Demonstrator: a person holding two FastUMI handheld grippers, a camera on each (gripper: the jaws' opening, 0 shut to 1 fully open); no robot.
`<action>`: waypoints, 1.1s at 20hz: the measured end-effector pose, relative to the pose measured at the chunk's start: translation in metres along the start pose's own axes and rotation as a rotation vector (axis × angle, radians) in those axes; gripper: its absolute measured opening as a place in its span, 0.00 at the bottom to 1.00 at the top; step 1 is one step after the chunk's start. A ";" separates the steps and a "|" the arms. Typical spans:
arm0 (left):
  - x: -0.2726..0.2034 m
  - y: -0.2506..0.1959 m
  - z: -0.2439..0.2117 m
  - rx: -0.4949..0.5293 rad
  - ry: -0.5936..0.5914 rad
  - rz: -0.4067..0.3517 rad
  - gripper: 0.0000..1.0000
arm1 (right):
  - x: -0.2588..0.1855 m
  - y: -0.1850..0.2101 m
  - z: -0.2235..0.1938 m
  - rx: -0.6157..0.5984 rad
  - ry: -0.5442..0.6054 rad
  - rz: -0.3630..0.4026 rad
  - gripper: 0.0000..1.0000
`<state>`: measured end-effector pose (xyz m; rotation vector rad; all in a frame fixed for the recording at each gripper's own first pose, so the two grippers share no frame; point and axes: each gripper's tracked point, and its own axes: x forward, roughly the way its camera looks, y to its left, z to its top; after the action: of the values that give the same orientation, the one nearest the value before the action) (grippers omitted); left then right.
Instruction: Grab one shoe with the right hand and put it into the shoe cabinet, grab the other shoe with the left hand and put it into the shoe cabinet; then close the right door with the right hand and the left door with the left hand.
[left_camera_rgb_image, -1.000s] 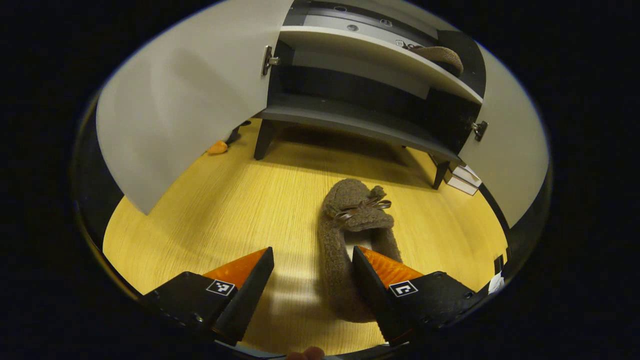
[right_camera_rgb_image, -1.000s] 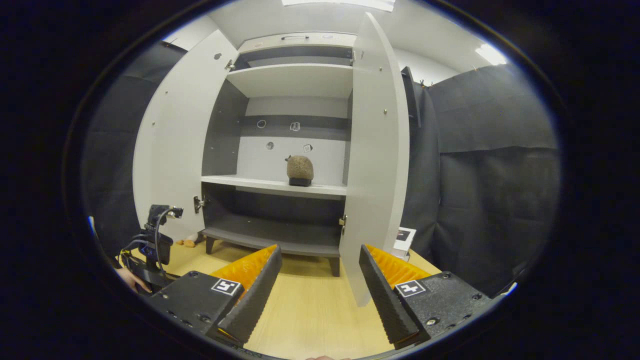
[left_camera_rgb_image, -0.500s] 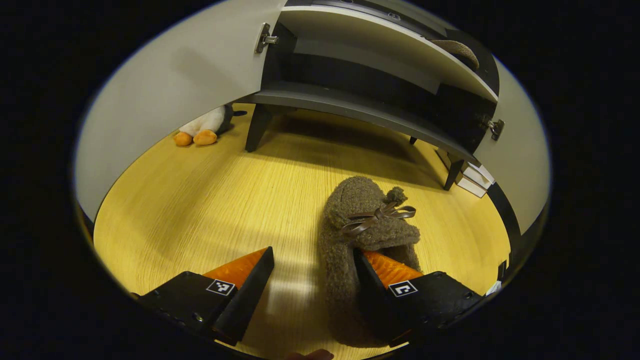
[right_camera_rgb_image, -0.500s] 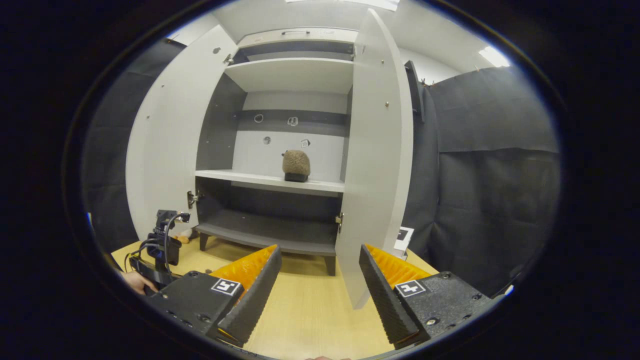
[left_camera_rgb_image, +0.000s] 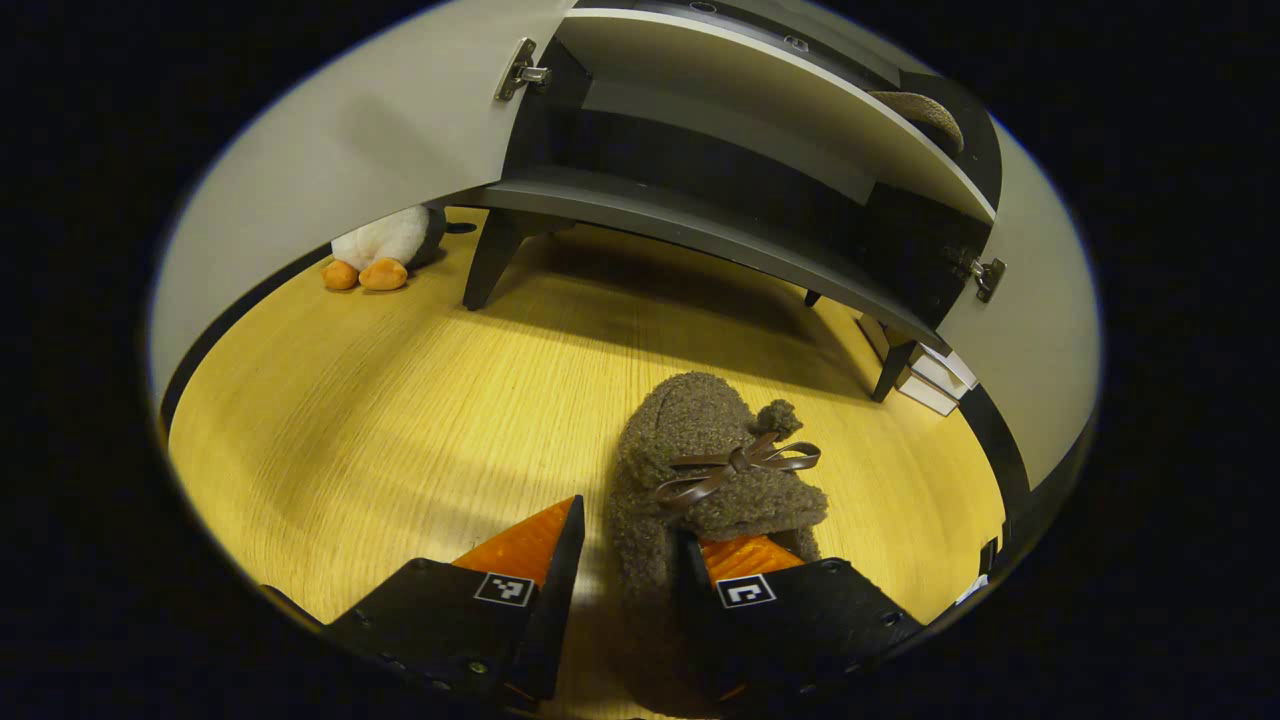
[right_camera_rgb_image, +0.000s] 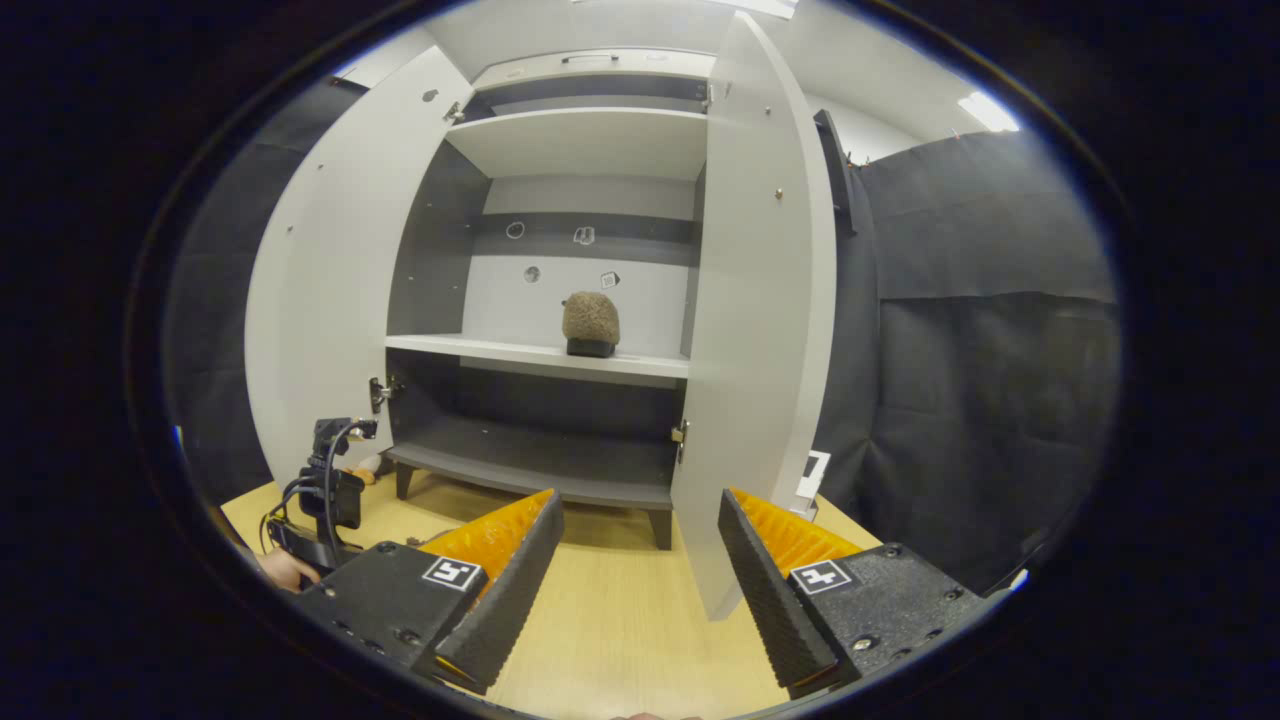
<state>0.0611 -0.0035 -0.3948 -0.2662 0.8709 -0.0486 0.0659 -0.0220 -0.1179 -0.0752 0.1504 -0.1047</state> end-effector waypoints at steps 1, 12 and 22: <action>0.000 -0.002 0.001 0.005 -0.015 0.000 0.46 | 0.000 -0.001 0.000 0.003 0.001 0.000 1.00; -0.055 -0.016 0.041 0.104 -0.179 0.047 0.01 | 0.000 0.007 -0.001 -0.006 -0.005 0.023 0.97; -0.156 -0.122 0.306 0.059 -0.529 -0.083 0.00 | -0.006 0.022 0.007 -0.005 -0.037 0.065 0.97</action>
<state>0.2014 -0.0330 -0.0596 -0.2438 0.3322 -0.0764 0.0634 0.0013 -0.1118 -0.0774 0.1163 -0.0377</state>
